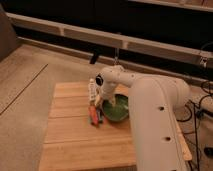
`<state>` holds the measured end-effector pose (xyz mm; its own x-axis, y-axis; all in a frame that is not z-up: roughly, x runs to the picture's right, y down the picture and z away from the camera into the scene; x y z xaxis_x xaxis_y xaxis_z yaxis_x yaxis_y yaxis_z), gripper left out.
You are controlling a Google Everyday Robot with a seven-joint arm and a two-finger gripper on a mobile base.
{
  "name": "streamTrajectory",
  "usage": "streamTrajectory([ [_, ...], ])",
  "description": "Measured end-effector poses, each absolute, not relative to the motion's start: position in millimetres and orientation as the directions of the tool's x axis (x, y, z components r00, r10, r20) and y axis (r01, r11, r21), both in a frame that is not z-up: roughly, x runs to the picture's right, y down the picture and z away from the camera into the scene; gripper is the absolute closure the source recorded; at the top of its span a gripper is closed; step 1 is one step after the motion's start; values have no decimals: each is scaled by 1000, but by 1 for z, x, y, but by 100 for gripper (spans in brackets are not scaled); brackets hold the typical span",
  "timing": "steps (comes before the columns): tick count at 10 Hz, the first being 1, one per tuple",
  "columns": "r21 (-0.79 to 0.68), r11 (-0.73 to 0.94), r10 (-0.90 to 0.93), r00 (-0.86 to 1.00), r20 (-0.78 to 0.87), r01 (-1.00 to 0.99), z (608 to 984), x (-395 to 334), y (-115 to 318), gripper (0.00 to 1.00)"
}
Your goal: Pick up the ceramic bowl
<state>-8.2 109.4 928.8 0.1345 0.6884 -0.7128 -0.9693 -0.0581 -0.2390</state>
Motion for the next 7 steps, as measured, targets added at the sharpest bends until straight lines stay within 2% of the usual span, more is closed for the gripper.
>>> streamTrajectory([
  [3, -227, -58, 696, 123, -708, -972, 932, -7, 105, 89],
  [4, -226, -57, 698, 123, -705, -972, 932, -8, 104, 96],
  [5, -225, -58, 703, 120, -701, -973, 932, -10, 102, 100],
  [7, -225, -53, 723, 118, -681, -973, 931, -10, 91, 100],
])
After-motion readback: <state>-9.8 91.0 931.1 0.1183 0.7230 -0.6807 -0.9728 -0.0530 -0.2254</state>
